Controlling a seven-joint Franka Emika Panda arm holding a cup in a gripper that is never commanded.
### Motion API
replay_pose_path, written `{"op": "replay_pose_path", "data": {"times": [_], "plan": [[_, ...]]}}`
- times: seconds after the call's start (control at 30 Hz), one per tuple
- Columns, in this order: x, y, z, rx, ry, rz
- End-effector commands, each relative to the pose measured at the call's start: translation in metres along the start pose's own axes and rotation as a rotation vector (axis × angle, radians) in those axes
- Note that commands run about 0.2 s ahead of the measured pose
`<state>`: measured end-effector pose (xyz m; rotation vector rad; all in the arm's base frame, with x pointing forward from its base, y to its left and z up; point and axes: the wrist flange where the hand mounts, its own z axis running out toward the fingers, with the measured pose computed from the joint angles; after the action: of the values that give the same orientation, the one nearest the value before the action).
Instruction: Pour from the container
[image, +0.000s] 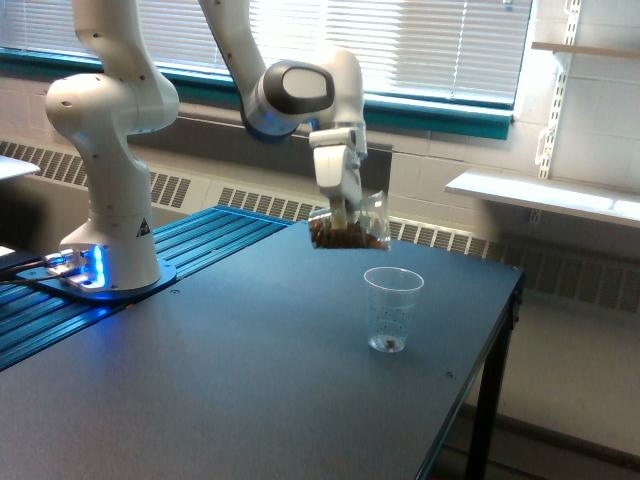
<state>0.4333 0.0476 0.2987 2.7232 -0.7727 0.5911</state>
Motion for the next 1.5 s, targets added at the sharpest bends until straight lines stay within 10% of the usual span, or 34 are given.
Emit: {"op": "replay_pose_path", "data": {"times": [0.03, 1.5], "plan": [[0.024, 0.005, -0.014, -0.009, 0.034, -0.044], [0.039, 0.008, -0.009, -0.075, 0.018, -0.19]]}}
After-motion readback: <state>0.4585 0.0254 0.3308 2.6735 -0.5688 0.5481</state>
